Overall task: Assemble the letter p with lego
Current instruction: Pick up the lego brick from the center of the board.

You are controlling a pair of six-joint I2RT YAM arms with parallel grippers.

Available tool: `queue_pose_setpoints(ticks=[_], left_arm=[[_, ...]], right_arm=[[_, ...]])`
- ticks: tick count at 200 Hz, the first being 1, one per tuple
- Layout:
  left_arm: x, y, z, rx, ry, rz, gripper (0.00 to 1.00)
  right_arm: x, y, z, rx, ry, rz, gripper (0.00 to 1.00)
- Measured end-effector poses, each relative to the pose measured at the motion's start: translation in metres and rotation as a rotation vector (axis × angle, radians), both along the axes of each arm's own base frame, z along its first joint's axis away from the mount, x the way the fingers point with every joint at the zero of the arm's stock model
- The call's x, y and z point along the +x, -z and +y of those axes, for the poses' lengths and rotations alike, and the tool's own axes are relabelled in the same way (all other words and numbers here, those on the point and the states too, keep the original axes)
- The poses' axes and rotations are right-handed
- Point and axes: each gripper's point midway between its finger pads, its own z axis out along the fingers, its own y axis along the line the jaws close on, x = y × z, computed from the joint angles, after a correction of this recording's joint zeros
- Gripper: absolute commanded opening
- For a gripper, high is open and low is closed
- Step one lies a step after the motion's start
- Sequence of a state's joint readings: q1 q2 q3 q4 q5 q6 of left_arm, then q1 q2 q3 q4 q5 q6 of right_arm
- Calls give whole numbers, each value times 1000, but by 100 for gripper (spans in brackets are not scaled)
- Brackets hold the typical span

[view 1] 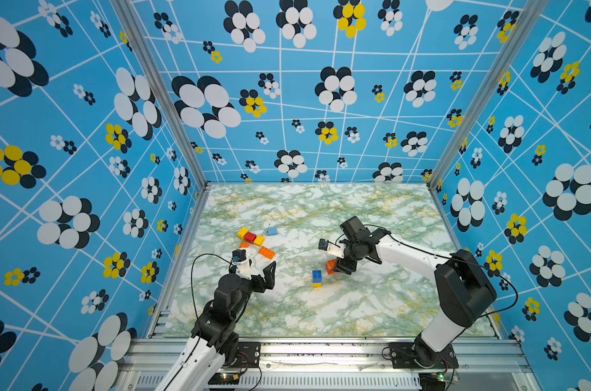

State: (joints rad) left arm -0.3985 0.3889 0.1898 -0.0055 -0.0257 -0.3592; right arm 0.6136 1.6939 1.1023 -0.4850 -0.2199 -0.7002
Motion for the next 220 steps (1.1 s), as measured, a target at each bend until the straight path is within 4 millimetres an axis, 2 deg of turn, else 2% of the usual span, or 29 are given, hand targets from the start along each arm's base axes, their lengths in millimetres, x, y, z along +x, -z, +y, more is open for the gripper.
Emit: queue_pose_setpoints(ticks=[47,80,114,162,191,220], left_arm=[[0,0,0,-1,0,-1,99],[0,0,0,-1,0,-1,99],[0,0,0,-1,0,-1,99],[0,0,0,-1,0,-1,99],[0,-1,0,-1,0,-2,99],[1,-1,0,-1,0,-3,99]], right_arm=[[-2,2,-1,-5,3,8,50],[-2,2,-2,-7,0,8,51],[-7,12,-5,-29,0,6,52],[-7,14,-5,-34,-4,-1,33],[-8,13,-4,-30,-1,1,27],[-11,6,-5,-20,-5,1,26]])
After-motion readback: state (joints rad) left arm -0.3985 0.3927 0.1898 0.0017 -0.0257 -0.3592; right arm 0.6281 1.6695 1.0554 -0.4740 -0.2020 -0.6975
